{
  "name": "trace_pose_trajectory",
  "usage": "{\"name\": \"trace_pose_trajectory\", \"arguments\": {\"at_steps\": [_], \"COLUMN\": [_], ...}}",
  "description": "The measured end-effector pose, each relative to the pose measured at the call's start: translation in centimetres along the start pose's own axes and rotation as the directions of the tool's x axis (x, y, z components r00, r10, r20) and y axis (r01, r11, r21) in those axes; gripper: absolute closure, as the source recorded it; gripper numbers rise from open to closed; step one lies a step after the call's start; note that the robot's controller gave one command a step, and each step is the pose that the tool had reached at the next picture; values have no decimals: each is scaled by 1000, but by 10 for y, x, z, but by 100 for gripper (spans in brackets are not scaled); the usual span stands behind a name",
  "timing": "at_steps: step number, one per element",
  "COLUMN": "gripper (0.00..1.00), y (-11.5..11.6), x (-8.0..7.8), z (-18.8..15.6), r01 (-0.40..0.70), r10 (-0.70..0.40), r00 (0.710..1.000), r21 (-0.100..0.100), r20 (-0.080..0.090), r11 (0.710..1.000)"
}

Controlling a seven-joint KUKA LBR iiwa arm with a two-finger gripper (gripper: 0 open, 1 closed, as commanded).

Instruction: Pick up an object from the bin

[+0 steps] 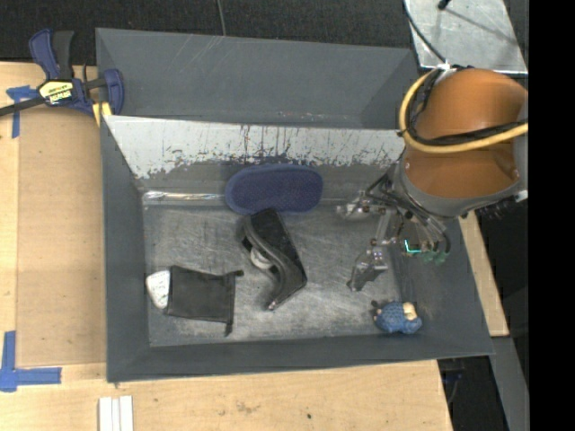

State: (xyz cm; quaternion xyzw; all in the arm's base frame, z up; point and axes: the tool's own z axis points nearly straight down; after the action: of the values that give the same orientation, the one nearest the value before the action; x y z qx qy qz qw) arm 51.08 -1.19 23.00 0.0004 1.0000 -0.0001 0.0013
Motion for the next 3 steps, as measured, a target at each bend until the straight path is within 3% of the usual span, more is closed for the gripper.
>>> {"name": "trace_pose_trajectory", "arguments": {"at_steps": [1, 2, 3], "gripper": [0, 0, 0], "y": [35, 126, 141], "x": [-39, -88, -78], "z": [91, 124, 156], "r01": [-262, -87, 97], "r10": [262, 87, -97], "r00": [965, 996, 995], "r21": [1, -3, 0], "r20": [-5, 0, 7], "r11": [965, 996, 995]}}
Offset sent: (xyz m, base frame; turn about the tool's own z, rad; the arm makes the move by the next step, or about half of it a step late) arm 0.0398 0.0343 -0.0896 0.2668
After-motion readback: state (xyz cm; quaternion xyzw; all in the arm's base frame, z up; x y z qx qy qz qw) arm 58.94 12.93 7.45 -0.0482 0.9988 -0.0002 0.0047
